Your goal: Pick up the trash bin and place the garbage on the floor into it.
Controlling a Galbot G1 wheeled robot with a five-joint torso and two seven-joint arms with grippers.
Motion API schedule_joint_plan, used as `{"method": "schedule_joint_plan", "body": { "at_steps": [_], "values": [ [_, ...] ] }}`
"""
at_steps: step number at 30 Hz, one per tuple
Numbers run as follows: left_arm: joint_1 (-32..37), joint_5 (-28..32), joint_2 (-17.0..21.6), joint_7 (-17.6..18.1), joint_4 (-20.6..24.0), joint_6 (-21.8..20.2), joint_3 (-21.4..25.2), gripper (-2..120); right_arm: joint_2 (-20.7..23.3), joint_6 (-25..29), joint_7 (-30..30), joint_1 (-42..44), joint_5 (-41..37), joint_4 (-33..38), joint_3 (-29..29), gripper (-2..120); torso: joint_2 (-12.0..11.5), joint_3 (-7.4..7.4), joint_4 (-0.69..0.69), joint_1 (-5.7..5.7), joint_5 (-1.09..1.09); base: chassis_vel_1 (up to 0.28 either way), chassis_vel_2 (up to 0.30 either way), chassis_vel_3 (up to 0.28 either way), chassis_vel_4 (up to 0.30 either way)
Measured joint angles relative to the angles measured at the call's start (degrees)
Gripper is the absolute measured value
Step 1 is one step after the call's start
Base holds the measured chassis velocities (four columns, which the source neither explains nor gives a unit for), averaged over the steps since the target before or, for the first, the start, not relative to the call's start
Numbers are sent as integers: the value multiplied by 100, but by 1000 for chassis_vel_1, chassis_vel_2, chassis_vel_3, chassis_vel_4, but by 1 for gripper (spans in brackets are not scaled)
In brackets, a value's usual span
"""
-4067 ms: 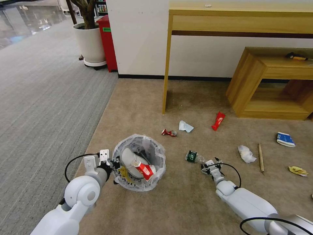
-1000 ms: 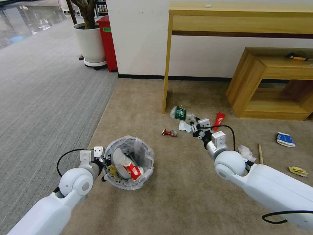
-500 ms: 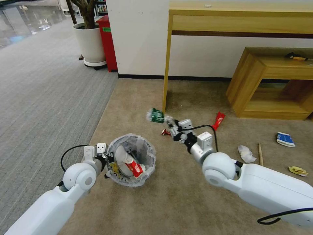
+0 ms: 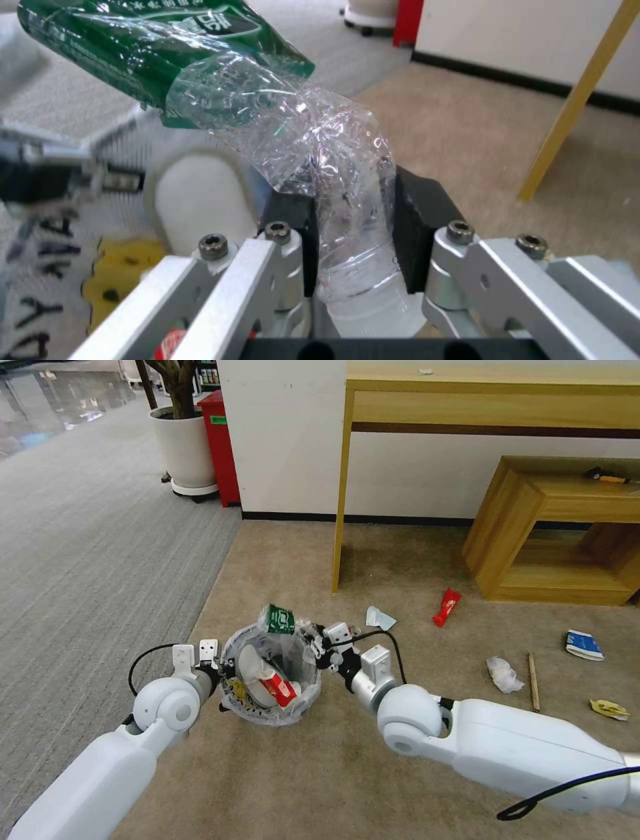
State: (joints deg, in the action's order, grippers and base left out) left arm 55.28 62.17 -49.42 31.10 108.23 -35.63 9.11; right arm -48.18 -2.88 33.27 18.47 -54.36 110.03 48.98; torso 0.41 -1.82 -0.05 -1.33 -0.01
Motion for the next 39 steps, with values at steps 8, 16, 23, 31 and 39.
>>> {"method": "schedule_joint_plan", "body": {
  "at_steps": [8, 16, 23, 31, 39],
  "values": [
    [57, 70, 45, 43, 191, -16, 43, 0, -261, 33, 41, 279, 35, -307, 105, 22, 0, 0, 0, 0, 0, 0, 0, 0, 0],
    [201, 69, 67, 31, 327, -19, 133, 0, -374, 81, 41, 405, 90, -480, 129, 21, 0, 0, 0, 0, 0, 0, 0, 0, 0],
    [365, 41, 74, -22, 419, -31, 241, 0, -432, 101, 103, 521, 126, -519, 140, 41, 0, 0, 1, 0, 0, 0, 0, 0, 0],
    [404, -52, 31, -55, 282, -31, 256, 0, -421, 64, 173, 563, 131, -446, 111, 66, 0, 0, 1, 0, -1, 0, 0, 0, 0],
    [452, -100, -45, -30, 184, -26, 280, 0, -467, 46, 343, 563, 89, -409, -72, 95, 0, 0, 0, 0, 0, 0, 0, 0, 0]
  ]
}}
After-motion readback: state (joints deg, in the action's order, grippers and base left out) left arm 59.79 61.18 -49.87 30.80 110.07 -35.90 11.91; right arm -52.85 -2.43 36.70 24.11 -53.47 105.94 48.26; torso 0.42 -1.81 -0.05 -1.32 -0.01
